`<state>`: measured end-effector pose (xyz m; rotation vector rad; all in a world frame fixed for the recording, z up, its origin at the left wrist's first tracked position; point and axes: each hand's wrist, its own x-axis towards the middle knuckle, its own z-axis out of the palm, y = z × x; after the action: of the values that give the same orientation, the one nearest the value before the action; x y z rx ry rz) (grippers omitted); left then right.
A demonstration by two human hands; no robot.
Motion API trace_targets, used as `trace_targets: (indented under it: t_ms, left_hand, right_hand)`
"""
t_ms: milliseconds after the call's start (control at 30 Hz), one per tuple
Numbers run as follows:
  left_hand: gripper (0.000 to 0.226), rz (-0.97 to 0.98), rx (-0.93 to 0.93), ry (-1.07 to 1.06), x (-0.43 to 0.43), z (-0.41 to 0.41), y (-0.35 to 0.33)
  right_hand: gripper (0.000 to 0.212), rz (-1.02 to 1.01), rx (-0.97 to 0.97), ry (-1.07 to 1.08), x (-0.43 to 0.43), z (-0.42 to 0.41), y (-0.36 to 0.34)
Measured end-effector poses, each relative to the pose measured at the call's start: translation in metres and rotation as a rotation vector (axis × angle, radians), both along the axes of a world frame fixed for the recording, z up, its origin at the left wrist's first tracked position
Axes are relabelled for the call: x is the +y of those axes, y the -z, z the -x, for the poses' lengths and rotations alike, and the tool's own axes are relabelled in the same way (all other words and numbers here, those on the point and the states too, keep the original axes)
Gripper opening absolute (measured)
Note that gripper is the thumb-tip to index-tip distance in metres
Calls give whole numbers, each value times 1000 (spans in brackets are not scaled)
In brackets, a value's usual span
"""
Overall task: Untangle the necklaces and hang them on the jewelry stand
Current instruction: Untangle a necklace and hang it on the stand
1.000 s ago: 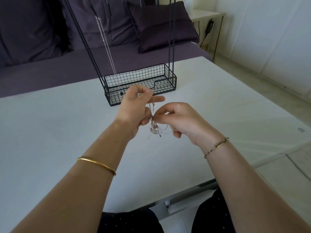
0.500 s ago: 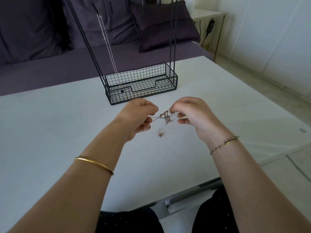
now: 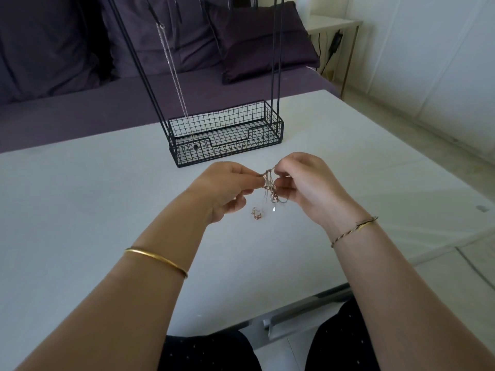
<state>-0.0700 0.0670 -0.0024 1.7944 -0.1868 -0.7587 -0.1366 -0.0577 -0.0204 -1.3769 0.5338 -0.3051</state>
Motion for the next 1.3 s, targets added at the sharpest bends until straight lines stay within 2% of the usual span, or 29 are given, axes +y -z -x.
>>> trace_targets:
  t_ms: [133, 467, 600, 800, 1067, 1300]
  left_hand:
    - [11, 61, 79, -69, 0, -2, 2]
    - [15, 148, 208, -113, -4, 1, -3]
    - [17, 29, 161, -56, -2, 1, -3]
    - [21, -80, 55, 30, -4, 6, -5]
    - [5, -63, -30, -67, -6, 4, -3]
    - [10, 46, -30, -215, -11, 5, 1]
  right_hand:
    - [14, 42, 19, -16, 0, 1, 1]
    - [14, 106, 44, -40, 0, 4, -1]
    - [14, 116, 43, -16, -1, 4, -2]
    - [16, 292, 2, -28, 0, 4, 0]
    - [15, 302, 13, -81, 2, 4, 1]
    - [13, 255, 81, -169, 4, 4, 1]
